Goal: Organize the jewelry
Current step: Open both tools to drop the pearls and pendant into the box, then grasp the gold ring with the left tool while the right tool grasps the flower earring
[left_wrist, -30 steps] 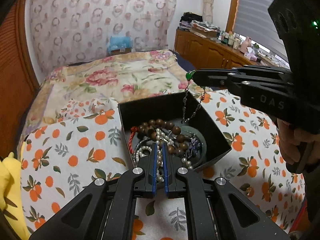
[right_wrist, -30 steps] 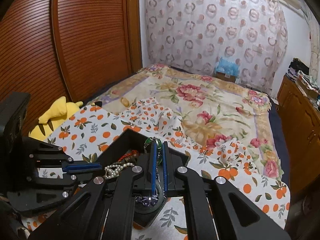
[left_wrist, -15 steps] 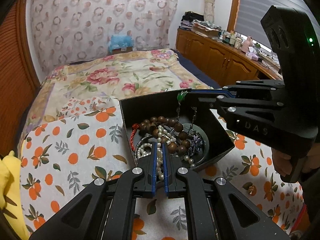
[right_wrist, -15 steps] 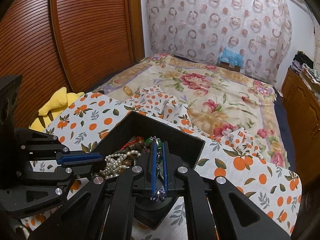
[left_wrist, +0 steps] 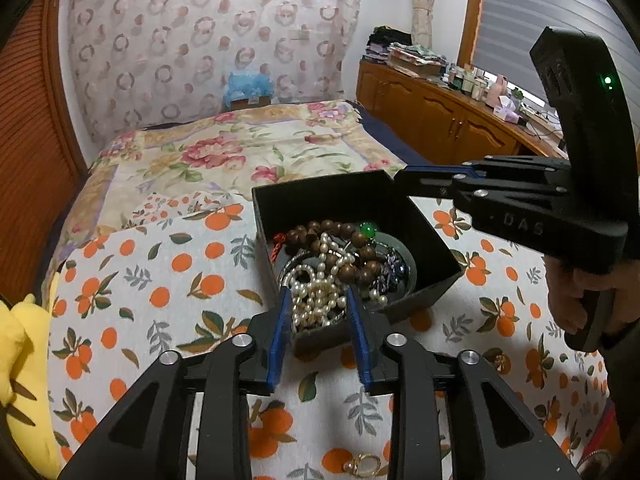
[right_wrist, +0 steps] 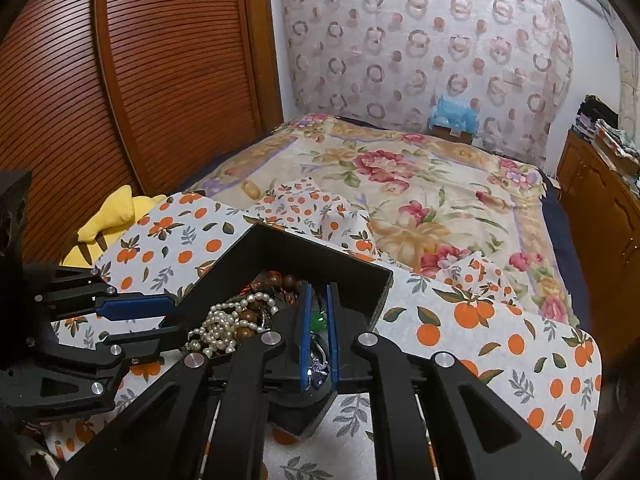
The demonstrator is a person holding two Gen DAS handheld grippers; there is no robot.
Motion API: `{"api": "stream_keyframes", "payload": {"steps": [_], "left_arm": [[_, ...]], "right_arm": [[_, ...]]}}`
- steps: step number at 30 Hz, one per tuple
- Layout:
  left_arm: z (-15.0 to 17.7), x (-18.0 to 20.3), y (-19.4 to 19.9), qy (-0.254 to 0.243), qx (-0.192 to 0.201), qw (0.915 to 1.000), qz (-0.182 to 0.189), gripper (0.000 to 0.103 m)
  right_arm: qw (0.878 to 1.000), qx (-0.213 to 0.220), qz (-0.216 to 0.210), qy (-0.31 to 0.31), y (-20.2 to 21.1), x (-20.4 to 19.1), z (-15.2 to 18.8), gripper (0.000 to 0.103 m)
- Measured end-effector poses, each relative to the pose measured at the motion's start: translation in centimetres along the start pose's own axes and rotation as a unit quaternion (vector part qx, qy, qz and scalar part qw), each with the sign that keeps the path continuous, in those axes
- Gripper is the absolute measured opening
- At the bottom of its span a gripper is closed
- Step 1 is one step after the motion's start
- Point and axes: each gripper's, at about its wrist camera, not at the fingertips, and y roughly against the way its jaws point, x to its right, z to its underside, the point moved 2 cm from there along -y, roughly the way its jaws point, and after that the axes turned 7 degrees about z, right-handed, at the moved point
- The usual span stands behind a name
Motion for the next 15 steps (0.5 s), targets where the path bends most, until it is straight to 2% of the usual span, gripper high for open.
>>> {"api": "stream_keyframes", "payload": {"steps": [4,5,6,7,8,14,15], "left_arm": [[0.7,0.2,0.9,-0.001,0.001,1.0000,-0.005,0.034],[0.8,0.2,1.1,-0.001,0.002,1.0000,-0.007,0.034],[0.9,0.2,1.3,-0.002,0.003,0.9999,-0.009,0.035],[1.0,0.3,1.5,-0.003,0.004,0.9999,-0.012,0.036],[1.1,0.3,1.8,-0.005,0.005,0.9999,-0.015,0.041],[2.4,1.0,3.0,-0.008,0.008,0.9998,-0.016,0.044],[2.7,1.0,3.1,-0.007,0.007,0.9998,-0.015,0.054]], "right_arm": [[1.000,0.007,0.002,-0.009,1.6,0.3,1.0,0.009],[1.000,0.006,0.005,-0.015,2.3,0.4,1.5,0.012],[1.000,0.007,0.005,-0.018,2.9,0.4,2.0,0.017],[1.000,0.010,0.004,-0.021,3.6,0.4,2.6,0.029],[1.000,0.014,0.003,-0.023,4.5,0.4,3.3,0.034],[1.000,-0.004,0.015,-0.025,7.2,0.7,7.8,0.034],[0.999,-0.009,0.018,-0.025,7.4,0.7,8.6,0.034]]}}
